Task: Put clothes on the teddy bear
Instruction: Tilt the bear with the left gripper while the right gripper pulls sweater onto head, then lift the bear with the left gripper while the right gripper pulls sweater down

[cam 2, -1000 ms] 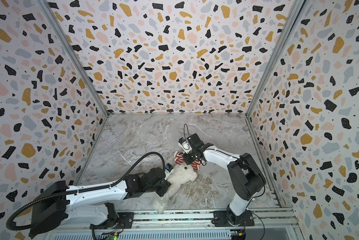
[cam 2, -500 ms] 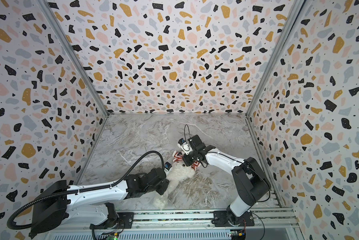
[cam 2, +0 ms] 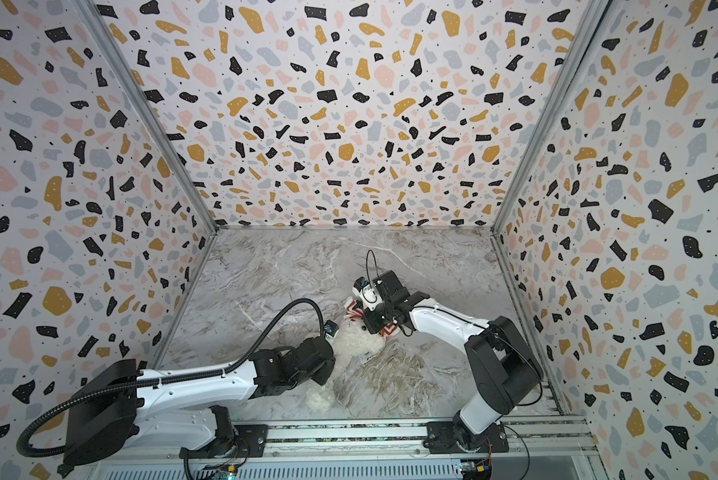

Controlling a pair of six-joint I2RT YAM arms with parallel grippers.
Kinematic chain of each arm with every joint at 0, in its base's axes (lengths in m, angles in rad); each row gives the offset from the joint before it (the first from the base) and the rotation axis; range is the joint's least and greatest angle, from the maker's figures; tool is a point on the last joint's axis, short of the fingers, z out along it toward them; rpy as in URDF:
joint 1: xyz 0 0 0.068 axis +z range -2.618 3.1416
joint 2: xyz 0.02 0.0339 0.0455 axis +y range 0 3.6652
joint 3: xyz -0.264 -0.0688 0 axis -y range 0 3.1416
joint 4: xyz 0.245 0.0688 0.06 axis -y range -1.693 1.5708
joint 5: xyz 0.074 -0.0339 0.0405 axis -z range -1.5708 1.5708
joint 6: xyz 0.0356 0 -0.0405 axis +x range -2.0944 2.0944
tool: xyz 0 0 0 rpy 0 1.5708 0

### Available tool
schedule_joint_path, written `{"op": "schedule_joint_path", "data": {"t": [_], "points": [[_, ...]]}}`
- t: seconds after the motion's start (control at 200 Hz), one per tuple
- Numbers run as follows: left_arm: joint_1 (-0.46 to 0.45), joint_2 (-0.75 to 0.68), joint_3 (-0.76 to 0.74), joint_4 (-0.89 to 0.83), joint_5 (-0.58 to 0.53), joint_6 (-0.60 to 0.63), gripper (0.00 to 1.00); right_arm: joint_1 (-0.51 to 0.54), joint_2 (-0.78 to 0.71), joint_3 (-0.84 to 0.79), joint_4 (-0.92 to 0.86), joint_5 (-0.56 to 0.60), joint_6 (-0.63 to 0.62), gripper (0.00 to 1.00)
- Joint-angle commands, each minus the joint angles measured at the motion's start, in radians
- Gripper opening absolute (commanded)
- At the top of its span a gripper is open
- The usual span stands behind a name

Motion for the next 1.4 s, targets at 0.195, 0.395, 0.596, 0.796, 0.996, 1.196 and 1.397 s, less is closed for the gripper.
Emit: {"op": "schedule_joint_path", "data": {"t": [0.195,0.395,0.596,0.796,0.996,1.196,1.397], "points": [[0.002,-0.006,-0.027,0.081,-0.082,-0.010,0.00,0.013,-0.057,0.015,-0.021,-0.028,0.037,0.02],[0.002,-0.062,-0.069,0.144,-0.086,-0.015,0.00,0.031,-0.070,0.034,-0.051,-0.027,0.033,0.03],[-0.004,-0.136,-0.107,0.190,-0.151,0.017,0.00,0.048,-0.099,0.065,-0.069,-0.034,0.057,0.03],[-0.014,-0.230,-0.162,0.295,-0.264,0.095,0.00,0.082,-0.146,0.113,-0.080,-0.061,0.100,0.04],[-0.030,-0.289,-0.170,0.378,-0.344,0.195,0.00,0.101,-0.187,0.168,-0.087,-0.092,0.149,0.05],[-0.062,-0.356,-0.173,0.436,-0.438,0.300,0.00,0.136,-0.204,0.258,-0.142,-0.043,0.165,0.10],[-0.077,-0.431,-0.205,0.509,-0.455,0.379,0.00,0.180,-0.219,0.347,-0.189,-0.005,0.173,0.12]]}}
